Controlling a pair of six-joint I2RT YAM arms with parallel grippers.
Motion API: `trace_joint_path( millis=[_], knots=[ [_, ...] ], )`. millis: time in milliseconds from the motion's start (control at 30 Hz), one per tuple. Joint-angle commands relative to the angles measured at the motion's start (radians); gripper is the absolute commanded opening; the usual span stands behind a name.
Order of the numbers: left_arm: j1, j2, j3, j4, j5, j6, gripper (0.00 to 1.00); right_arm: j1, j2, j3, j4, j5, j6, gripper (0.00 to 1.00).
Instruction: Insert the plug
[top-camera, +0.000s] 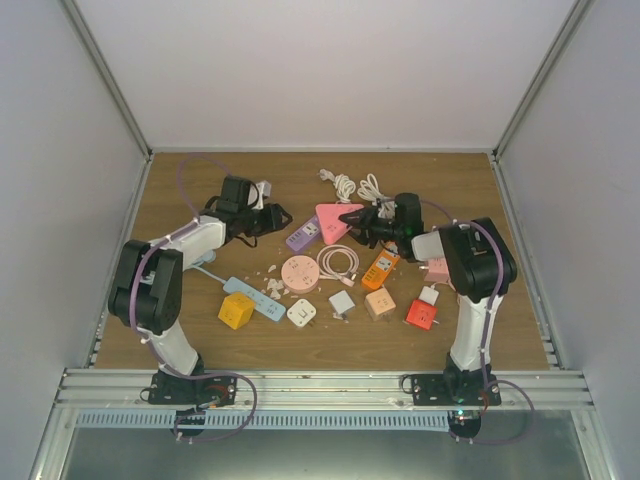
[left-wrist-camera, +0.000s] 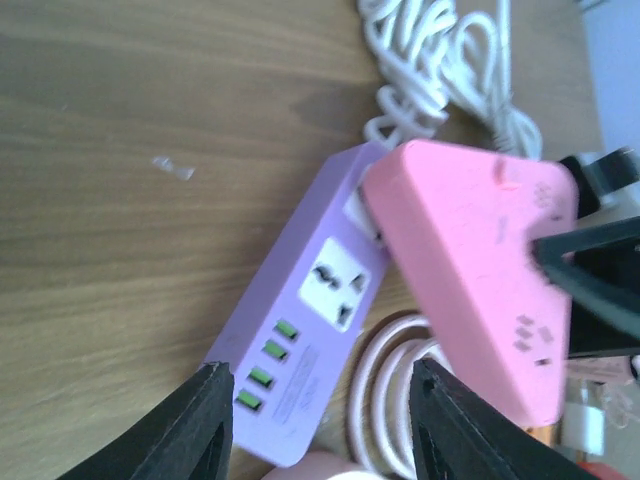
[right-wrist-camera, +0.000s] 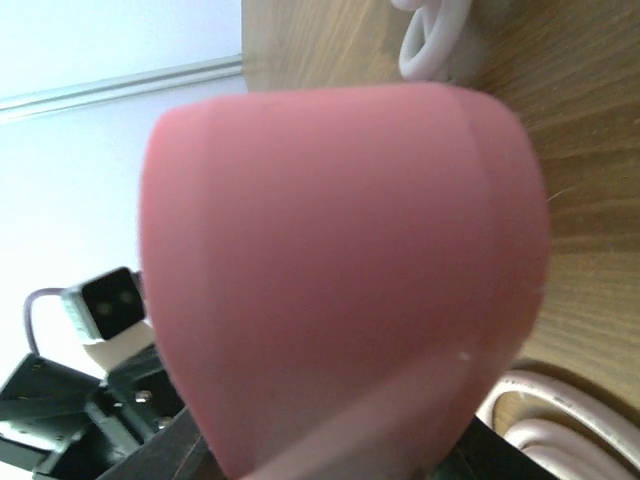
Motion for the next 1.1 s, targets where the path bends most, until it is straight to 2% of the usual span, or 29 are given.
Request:
trace_joint_path(
  millis=[0,267,633,833,1067],
  knots=[
    [-0.004,0.028,0.069,0.094,0.051,-0.034,0.51,-0.009,0.091,0.013,-0.204,0.042,-0.086,0.36],
    [-0.005,0.163,0.134,0.164,0.167,-0.080,0.60,-0.015,0.117,0.032,-0.249,0.071,-0.126,0.38],
    [-0.011,0.263,0.168,0.272,0.269,-0.072,0.73,-0.029,0.155,0.081,-0.367,0.091,-0.216,0.39],
    [-0.015,0.306,0.198,0.276,0.271,-0.062,0.75,-0.030,0.180,0.116,-0.432,0.095,-0.227,0.40],
    [-0.023,0.360,0.269,0.181,0.229,-0.041,0.73,-0.032,0.203,0.134,-0.457,0.082,-0.182,0.41]
  ],
)
